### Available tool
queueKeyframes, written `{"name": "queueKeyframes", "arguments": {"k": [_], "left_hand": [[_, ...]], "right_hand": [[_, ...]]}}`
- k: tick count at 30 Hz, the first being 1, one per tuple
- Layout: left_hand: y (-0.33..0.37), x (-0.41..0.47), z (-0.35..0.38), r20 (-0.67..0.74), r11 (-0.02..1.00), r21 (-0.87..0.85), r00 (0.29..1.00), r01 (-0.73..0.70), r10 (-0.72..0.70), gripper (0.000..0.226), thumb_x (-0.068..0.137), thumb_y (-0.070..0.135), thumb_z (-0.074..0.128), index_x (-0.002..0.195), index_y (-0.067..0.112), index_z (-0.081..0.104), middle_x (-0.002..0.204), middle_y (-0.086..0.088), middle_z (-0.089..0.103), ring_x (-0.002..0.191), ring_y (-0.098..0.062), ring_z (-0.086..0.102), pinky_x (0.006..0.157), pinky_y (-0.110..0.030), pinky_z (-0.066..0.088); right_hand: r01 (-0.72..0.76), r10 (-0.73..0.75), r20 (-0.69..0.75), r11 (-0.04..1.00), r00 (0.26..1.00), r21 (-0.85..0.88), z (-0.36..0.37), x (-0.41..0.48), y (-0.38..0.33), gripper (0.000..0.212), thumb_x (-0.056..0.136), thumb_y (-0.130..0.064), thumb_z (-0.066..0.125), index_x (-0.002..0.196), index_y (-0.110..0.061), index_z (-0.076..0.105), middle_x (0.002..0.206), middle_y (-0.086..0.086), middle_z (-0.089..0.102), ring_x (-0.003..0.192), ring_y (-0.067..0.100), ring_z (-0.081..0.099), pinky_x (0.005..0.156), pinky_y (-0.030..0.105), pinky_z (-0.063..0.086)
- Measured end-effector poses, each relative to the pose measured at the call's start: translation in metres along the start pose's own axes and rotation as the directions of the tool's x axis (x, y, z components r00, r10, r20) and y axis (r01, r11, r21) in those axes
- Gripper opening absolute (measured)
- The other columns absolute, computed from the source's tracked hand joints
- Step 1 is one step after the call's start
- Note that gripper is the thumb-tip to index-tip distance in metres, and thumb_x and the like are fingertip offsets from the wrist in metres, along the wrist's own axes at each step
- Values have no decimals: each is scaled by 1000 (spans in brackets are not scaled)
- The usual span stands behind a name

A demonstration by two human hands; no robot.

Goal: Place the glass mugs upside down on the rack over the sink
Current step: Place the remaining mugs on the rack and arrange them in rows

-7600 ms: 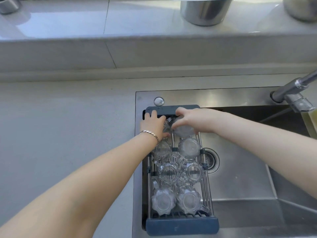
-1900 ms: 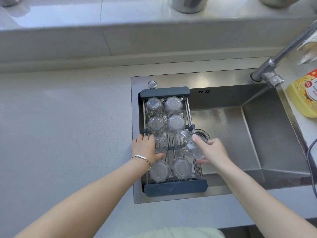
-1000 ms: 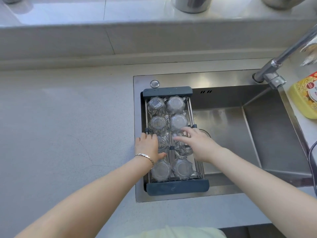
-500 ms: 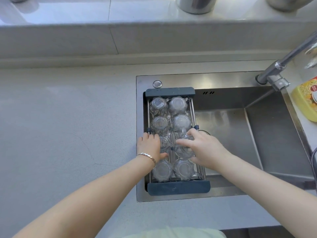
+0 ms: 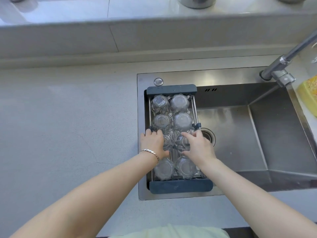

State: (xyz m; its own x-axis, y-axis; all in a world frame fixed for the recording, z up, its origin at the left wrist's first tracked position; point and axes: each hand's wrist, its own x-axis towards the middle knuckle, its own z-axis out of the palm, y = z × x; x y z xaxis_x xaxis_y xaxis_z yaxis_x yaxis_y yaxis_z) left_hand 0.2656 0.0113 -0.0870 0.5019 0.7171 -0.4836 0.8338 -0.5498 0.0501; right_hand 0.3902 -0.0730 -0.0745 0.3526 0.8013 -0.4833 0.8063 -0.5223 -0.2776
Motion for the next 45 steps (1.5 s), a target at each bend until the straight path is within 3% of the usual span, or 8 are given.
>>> {"name": "queueKeyframes", "arguments": {"k": [7,11,14,20,27,34,40,45], "left_hand": [[-20,-10,2,-50,983,-183,998,-32,24,73,75,56,62,129,14,37,133,-4,50,122,-24,43,101,-37,35],[-45,-38,5,-213,938,-341,977,-56,-19,40,87,28,56,123,12,50,128,-6,54,118,-25,48,100,-36,39],[-62,-58,12,-275,909,-413,959,-53,-69,25,83,8,59,107,7,62,115,-11,64,109,-31,56,94,-39,44],[-64,-90,17,-232,885,-462,971,-55,-61,21,85,9,57,106,11,63,109,-5,67,105,-24,59,90,-34,47],[-49,-110,21,21,858,-513,1000,11,-1,42,87,22,55,128,22,44,131,6,52,118,-11,51,99,-29,44],[-32,-116,20,-12,730,-666,981,-153,194,81,75,19,71,140,26,24,141,8,33,102,-11,52,87,-15,46],[-6,-108,31,-136,808,-532,967,-254,215,90,65,42,75,140,31,27,136,-2,42,104,-20,61,84,-35,55],[-5,-94,26,-33,944,-305,992,-123,119,75,76,38,63,140,28,25,136,1,40,98,-28,63,74,-33,50]], "right_hand": [[6,-4,-21,997,1000,81,18,1,9,76,80,-33,68,143,-24,26,139,12,35,123,30,42,100,40,41],[160,-142,-176,983,974,89,18,-27,6,57,81,-32,64,132,-14,45,132,10,49,124,29,42,104,38,36],[313,-326,88,940,941,136,24,-48,-13,54,84,-32,60,134,-21,41,131,3,47,123,23,43,104,35,36],[298,-267,308,953,913,-59,40,-37,-40,74,80,-35,66,142,-32,26,138,12,38,123,36,40,104,42,33],[330,-308,221,942,925,-68,27,-40,-46,72,71,-40,73,134,-33,40,122,9,49,114,29,48,94,37,40],[57,7,-111,820,994,570,14,-82,-36,65,58,-34,84,117,-33,56,99,-3,50,92,11,52,73,15,40],[-88,217,-79,666,973,741,29,-93,-34,65,58,-29,86,116,-27,57,105,-3,51,94,11,53,82,19,42],[-90,121,28,542,992,836,38,-100,-40,52,78,-17,69,126,-26,52,107,-1,49,91,4,55,77,10,50]]}}
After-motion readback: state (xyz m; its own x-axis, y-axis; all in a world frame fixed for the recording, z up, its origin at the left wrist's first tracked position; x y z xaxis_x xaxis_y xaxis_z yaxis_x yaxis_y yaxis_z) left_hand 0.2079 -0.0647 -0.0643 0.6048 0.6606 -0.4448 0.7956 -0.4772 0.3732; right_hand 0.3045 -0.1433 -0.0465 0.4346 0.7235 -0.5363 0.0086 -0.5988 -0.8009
